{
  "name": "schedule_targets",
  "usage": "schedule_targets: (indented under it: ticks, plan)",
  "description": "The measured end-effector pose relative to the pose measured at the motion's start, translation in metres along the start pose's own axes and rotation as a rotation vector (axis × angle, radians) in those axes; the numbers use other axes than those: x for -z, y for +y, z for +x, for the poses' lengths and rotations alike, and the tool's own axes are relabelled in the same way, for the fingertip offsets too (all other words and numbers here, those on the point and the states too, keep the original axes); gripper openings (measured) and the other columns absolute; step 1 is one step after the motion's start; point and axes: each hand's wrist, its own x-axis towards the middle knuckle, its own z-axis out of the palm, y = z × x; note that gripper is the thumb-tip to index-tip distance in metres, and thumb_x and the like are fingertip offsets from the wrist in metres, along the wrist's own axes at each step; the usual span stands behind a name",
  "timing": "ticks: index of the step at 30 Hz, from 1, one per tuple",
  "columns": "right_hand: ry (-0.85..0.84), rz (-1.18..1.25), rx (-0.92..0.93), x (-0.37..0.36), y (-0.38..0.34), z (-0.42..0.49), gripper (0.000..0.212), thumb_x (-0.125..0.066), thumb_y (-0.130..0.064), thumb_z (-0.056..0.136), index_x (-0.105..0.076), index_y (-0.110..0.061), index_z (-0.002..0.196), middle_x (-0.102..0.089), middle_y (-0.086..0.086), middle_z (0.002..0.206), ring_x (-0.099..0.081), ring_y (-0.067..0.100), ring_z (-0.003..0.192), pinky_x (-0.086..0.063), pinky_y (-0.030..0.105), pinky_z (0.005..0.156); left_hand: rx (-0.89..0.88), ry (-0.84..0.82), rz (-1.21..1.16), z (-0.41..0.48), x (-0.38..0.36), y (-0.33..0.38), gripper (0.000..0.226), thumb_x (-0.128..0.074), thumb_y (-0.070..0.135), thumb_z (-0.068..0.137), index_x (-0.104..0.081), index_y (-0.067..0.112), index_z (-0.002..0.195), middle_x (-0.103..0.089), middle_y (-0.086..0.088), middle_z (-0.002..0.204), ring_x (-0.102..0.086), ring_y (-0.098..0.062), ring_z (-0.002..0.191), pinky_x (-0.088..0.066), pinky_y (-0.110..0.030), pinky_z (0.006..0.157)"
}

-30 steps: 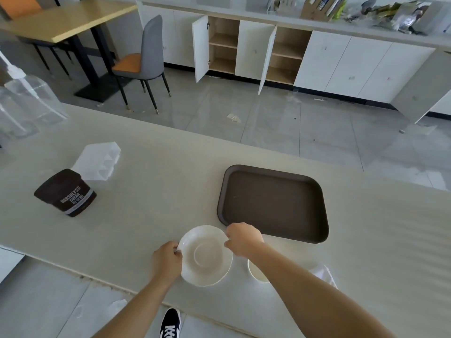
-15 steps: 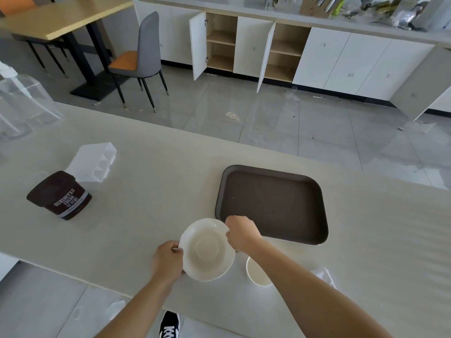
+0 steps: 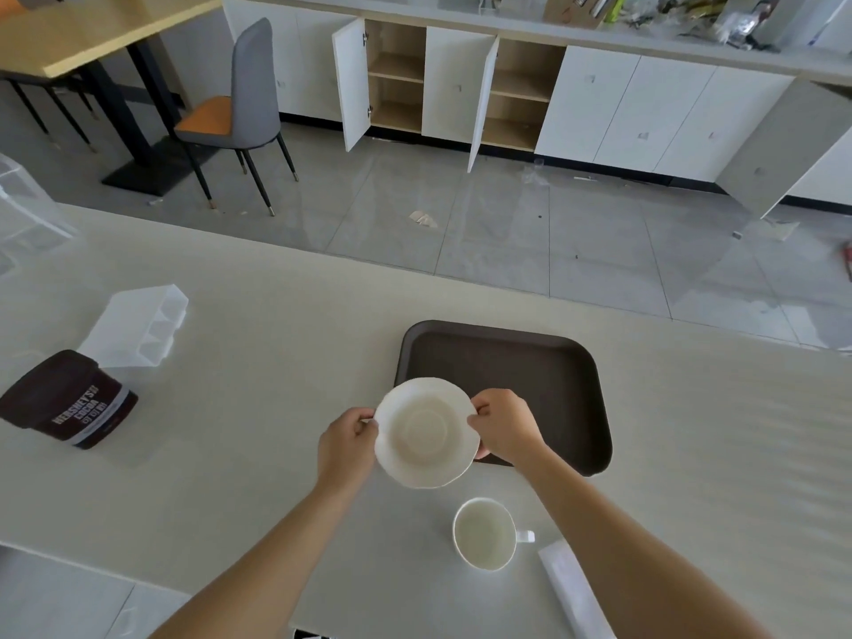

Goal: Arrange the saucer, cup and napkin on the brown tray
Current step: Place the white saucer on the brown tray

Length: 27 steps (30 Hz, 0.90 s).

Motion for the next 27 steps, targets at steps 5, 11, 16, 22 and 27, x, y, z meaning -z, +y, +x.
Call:
schedule_targets:
  ticks: [5,11,16,22,27]
  plan:
    - [0.085,0.073,-0.063,0.008,0.018,0.018,0.03,-0.059,-0.006,0.09,-0.068,-0.03,0.074,-0.074,-0.005,0.067,-0.073,0.014,0.048,-0.065,0.04,0.065,-0.241,-0.034,0.197,0.022,-0.012,-0.002,0.022,-0.048,0.025,0.096,-0.068,0.024,0.106,-0.067,0.01,0.103,-0.061,-0.01,0.096,-0.048,-0.03,0.082]
    - [0.184,0.182,-0.169,0.017,0.033,0.035,0.03,-0.063,-0.005,0.092,-0.068,-0.03,0.076,-0.073,-0.004,0.078,-0.073,0.013,0.051,-0.066,0.042,0.064,-0.524,-0.082,0.557,0.034,-0.02,-0.025,0.04,-0.035,0.035,0.101,-0.057,0.017,0.129,-0.06,0.003,0.125,-0.058,-0.022,0.116,-0.042,-0.041,0.103]
    - [0.214,0.267,-0.238,0.015,0.038,0.052,0.029,-0.067,-0.005,0.093,-0.067,-0.029,0.077,-0.071,-0.005,0.079,-0.073,0.01,0.051,-0.065,0.035,0.056,-0.544,-0.104,0.8,0.039,-0.024,-0.051,0.065,-0.019,0.055,0.099,-0.032,0.019,0.151,-0.034,-0.007,0.159,-0.019,-0.024,0.152,-0.007,-0.051,0.124]
    - [0.222,0.34,-0.275,0.005,0.033,0.065,0.034,-0.067,-0.002,0.091,-0.066,-0.031,0.073,-0.071,-0.006,0.077,-0.072,0.008,0.051,-0.062,0.029,0.049,-0.56,-0.08,0.864,0.039,-0.027,-0.054,0.064,-0.02,0.055,0.099,-0.031,0.019,0.152,-0.035,-0.008,0.158,-0.02,-0.024,0.152,-0.008,-0.053,0.123]
    - [0.206,0.379,-0.272,-0.001,0.033,0.071,0.033,-0.066,-0.001,0.092,-0.067,-0.03,0.075,-0.072,-0.006,0.079,-0.072,0.006,0.052,-0.061,0.029,0.049,-0.572,-0.059,0.851,0.037,-0.027,-0.05,0.061,-0.027,0.051,0.099,-0.037,0.017,0.149,-0.04,-0.009,0.155,-0.026,-0.026,0.15,-0.014,-0.055,0.122]
